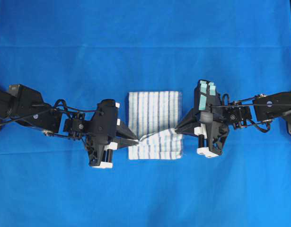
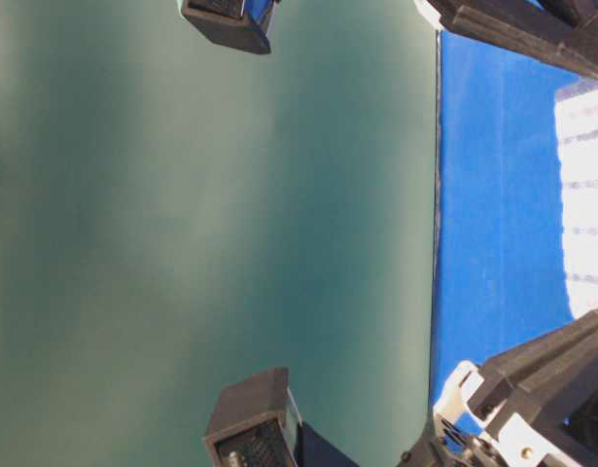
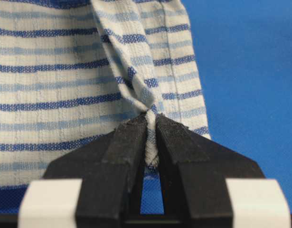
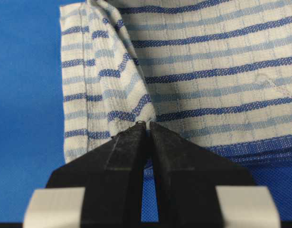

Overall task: Fold the blue towel.
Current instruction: 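Fold the far end toward the near end with both grippers, then release the towel and withdraw both grippers outward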

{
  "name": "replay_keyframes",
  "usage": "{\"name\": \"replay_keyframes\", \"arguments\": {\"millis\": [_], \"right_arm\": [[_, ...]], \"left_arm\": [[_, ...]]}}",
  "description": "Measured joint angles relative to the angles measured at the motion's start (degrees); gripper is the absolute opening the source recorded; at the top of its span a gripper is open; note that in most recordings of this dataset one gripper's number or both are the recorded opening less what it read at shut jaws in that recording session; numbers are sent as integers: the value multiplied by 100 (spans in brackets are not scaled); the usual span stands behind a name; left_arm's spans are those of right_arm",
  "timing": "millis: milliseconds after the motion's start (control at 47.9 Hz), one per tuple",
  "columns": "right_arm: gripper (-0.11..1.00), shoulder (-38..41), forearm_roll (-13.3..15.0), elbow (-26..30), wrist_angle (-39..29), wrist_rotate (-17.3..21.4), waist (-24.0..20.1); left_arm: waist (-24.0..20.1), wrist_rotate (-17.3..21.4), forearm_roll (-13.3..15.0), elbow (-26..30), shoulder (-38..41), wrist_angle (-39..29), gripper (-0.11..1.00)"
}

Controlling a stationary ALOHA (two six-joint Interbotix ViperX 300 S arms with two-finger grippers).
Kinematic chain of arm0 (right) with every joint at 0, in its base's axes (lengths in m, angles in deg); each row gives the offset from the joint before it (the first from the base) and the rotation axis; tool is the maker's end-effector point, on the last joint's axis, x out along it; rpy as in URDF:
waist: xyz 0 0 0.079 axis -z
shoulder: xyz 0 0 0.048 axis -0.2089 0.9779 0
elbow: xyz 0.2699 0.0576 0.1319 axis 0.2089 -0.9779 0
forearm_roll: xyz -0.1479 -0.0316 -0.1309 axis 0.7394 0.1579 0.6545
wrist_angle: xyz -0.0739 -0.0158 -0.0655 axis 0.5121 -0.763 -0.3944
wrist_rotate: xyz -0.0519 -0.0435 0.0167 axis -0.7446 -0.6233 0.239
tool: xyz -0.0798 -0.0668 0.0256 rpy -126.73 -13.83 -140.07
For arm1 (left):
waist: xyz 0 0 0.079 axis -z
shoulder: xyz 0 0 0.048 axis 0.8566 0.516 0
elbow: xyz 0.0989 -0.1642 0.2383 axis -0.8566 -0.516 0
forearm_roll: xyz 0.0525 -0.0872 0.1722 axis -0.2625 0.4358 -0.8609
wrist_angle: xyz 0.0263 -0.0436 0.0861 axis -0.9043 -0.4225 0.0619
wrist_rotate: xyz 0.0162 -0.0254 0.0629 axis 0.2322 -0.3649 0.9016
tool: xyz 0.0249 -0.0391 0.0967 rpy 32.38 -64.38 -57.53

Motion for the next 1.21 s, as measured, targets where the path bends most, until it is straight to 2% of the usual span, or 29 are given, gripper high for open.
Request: {"name": "replay_keyframes", "arguments": {"millis": [42,146,292,334,355,396,522,689,855,1210], "right_arm": [[6,26,0,18,0,0,0],[9,79,0,26,-53,0,-9],[49,97,0,88,-62,0,-35],[59,88,0,114,-97,9,-53],[60,79,-9,132,-123,9,-53],[59,44,0,176,-211,9,-79],[53,-290,0,299,-527,0,-167],[53,-1081,0,369,-1107,-35,-264],[53,-1986,44,290,-1468,-70,-272],[53,-4140,562,-343,-1951,-70,-246]], "left_arm": [[0,0,9,0,9,0,8],[18,-18,0,-35,9,-62,26],[18,0,0,-35,0,-88,52],[18,0,0,-35,-26,-123,58],[18,0,0,-35,-53,-149,60],[18,9,0,-35,-141,-237,63],[18,18,9,-62,-571,-571,62],[18,88,0,-123,-1433,-1195,62],[18,123,0,-325,-2232,-1450,62],[18,211,-9,-1204,-4043,-1424,62]]}}
